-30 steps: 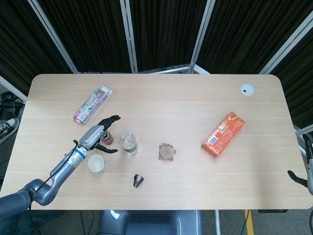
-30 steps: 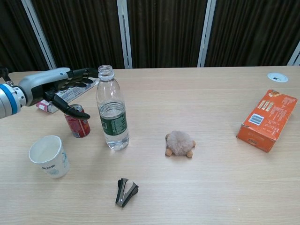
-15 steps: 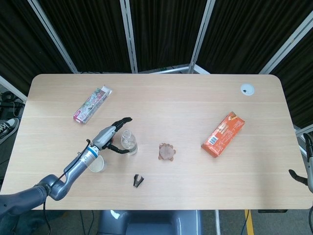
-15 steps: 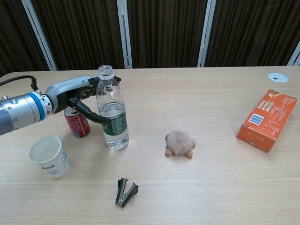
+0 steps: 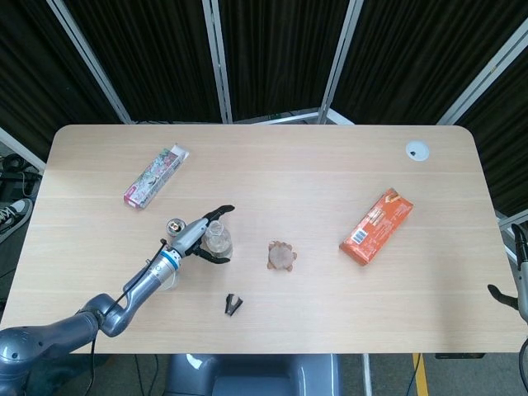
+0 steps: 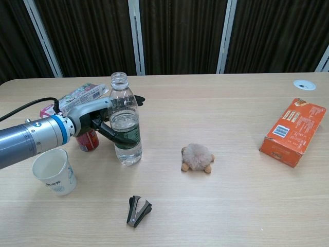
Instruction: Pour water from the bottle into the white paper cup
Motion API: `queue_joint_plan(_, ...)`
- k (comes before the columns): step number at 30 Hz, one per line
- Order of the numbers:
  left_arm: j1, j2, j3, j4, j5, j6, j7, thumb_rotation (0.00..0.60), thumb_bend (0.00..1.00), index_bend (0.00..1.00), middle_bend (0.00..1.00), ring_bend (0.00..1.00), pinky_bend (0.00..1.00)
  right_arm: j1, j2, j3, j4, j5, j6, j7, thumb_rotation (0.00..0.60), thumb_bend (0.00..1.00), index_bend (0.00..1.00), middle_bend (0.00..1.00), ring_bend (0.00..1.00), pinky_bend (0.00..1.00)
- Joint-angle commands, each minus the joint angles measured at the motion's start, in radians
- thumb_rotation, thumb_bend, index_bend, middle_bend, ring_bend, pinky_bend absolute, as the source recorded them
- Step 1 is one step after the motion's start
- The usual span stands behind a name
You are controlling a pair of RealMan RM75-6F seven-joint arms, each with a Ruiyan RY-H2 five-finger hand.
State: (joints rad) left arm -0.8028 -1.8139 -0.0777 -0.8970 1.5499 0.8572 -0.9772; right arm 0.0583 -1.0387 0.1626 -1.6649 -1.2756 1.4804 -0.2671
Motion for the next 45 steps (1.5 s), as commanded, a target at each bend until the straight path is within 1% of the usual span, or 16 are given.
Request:
queue_joint_plan(1, -0.006, -0.014, 0.008, 0.018, 0.001, 0.003, -0.021, 0.600, 0.00, 0.00, 0.00, 0.00, 0.00, 0.001, -0.001, 0.000, 0.002, 0.003, -0.001, -0.001, 0.600, 0.00, 0.00, 0.00, 0.00, 0.00)
queue_joint_plan(5, -0.007, -0.029, 0.008, 0.032, -0.001, 0.018, -0.053, 0.600, 0.00, 0.02, 0.01, 0.00, 0.00, 0.003, -0.001, 0.000, 0.003, 0.007, -0.005, 0.000, 0.600, 0.00, 0.00, 0.00, 0.00, 0.00)
queue_joint_plan(6, -0.007, -0.032, 0.007, 0.036, -0.003, 0.021, -0.062, 0.600, 0.00, 0.05, 0.03, 0.00, 0.00, 0.003, -0.001, -0.001, 0.003, 0.007, -0.005, -0.001, 0.600, 0.00, 0.00, 0.00, 0.00, 0.00)
queue_joint_plan(9, -0.008, -0.041, 0.009, 0.045, -0.006, 0.024, -0.085, 0.600, 0.01, 0.18, 0.13, 0.04, 0.04, 0.004, -0.001, -0.001, 0.003, 0.007, -0.004, 0.000, 0.600, 0.00, 0.00, 0.00, 0.00, 0.00)
queue_joint_plan(11, -0.011, -0.040, 0.009, 0.036, -0.011, 0.016, -0.121, 0.600, 0.08, 0.26, 0.21, 0.10, 0.08, 0.004, -0.001, -0.002, 0.002, 0.007, -0.004, 0.000, 0.600, 0.00, 0.00, 0.00, 0.00, 0.00)
queue_joint_plan(14, -0.017, -0.043, 0.001, 0.028, -0.025, 0.004, -0.162, 0.600, 0.18, 0.35, 0.29, 0.17, 0.15, 0.005, 0.000, -0.004, 0.001, 0.008, -0.008, 0.002, 0.600, 0.00, 0.00, 0.00, 0.00, 0.00)
queue_joint_plan(15, -0.020, -0.043, -0.001, 0.025, -0.029, -0.002, -0.170, 0.600, 0.20, 0.38, 0.31, 0.19, 0.17, 0.006, 0.000, -0.005, 0.001, 0.008, -0.009, 0.002, 0.600, 0.00, 0.00, 0.00, 0.00, 0.00)
queue_joint_plan(18, -0.022, -0.044, -0.005, 0.023, -0.037, -0.007, -0.174, 0.600, 0.28, 0.48, 0.41, 0.26, 0.25, 0.006, 0.001, -0.006, 0.000, 0.008, -0.010, 0.004, 0.600, 0.00, 0.00, 0.00, 0.00, 0.00)
queue_joint_plan(20, -0.022, -0.045, -0.009, 0.019, -0.044, -0.009, -0.179, 0.600, 0.34, 0.55, 0.47, 0.32, 0.32, 0.006, 0.002, -0.006, 0.000, 0.008, -0.011, 0.006, 0.600, 0.00, 0.00, 0.00, 0.00, 0.00)
queue_joint_plan(22, -0.020, -0.049, -0.017, 0.018, -0.054, -0.004, -0.176, 0.600, 0.37, 0.59, 0.50, 0.36, 0.36, 0.007, 0.003, -0.008, 0.000, 0.008, -0.013, 0.007, 0.600, 0.00, 0.00, 0.00, 0.00, 0.00)
queue_joint_plan(28, -0.017, -0.039, -0.037, -0.014, -0.066, 0.020, -0.169, 0.600, 0.39, 0.62, 0.52, 0.38, 0.39, 0.008, 0.005, -0.009, -0.002, 0.009, -0.013, 0.007, 0.600, 0.00, 0.00, 0.00, 0.00, 0.00)
queue_joint_plan(32, -0.022, 0.014, -0.058, -0.091, -0.065, 0.044, -0.151, 0.600, 0.38, 0.62, 0.53, 0.38, 0.39, 0.008, 0.007, -0.010, -0.004, 0.009, -0.012, 0.009, 0.600, 0.00, 0.00, 0.00, 0.00, 0.00)
queue_joint_plan(34, -0.025, 0.061, -0.075, -0.155, -0.067, 0.057, -0.136, 0.600, 0.38, 0.62, 0.53, 0.38, 0.39, 0.007, 0.008, -0.010, -0.005, 0.008, -0.010, 0.010, 0.600, 0.00, 0.00, 0.00, 0.00, 0.00)
queue_joint_plan(38, -0.024, 0.133, -0.093, -0.245, -0.074, 0.064, -0.109, 0.600, 0.38, 0.62, 0.53, 0.38, 0.39, 0.005, 0.010, -0.011, -0.007, 0.006, -0.007, 0.014, 0.600, 0.00, 0.00, 0.00, 0.00, 0.00)
queue_joint_plan(41, -0.015, 0.229, -0.107, -0.346, -0.083, 0.071, -0.065, 0.600, 0.38, 0.63, 0.53, 0.38, 0.39, 0.004, 0.010, -0.012, -0.004, 0.004, -0.006, 0.021, 0.600, 0.00, 0.00, 0.00, 0.00, 0.00)
queue_joint_plan(45, 0.010, 0.375, -0.090, -0.449, -0.082, 0.057, -0.038, 0.600, 0.38, 0.63, 0.53, 0.39, 0.39, -0.001, 0.012, -0.015, -0.007, -0.004, 0.004, 0.027, 0.600, 0.00, 0.00, 0.00, 0.00, 0.00)
